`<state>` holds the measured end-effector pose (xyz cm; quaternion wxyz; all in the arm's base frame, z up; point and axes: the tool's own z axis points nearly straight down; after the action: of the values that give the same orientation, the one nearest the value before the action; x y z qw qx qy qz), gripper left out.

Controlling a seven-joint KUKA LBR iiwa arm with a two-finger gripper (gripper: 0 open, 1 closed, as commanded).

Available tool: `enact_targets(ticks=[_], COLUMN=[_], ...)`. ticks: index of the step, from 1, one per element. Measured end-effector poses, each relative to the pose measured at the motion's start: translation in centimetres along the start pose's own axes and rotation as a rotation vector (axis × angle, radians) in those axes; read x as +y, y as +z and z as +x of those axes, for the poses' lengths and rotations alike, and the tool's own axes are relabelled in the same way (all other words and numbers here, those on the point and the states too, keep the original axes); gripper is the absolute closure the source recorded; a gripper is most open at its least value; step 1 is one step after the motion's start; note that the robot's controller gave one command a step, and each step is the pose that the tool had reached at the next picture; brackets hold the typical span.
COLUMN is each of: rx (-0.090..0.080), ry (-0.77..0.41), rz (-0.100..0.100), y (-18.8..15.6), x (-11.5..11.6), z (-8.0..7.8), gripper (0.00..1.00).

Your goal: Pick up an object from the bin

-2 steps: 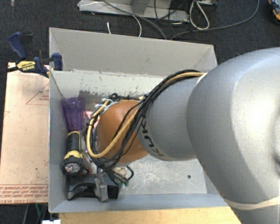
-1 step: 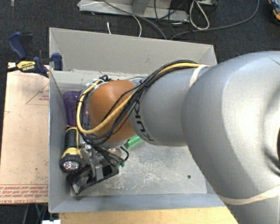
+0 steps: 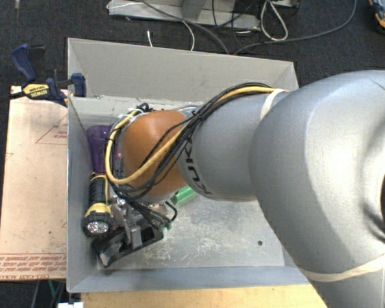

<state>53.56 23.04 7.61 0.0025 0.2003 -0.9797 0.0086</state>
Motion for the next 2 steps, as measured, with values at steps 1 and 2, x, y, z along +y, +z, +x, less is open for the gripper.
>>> enact_targets(ticks=[1,2], rx=[-0.006,-0.001], ry=[0.002,0.003], rz=[0.0,-0.001], y=[-0.8,-2.3], x=[0.0,0.0], z=[-0.1,0.1], gripper=[1.0,1.0])
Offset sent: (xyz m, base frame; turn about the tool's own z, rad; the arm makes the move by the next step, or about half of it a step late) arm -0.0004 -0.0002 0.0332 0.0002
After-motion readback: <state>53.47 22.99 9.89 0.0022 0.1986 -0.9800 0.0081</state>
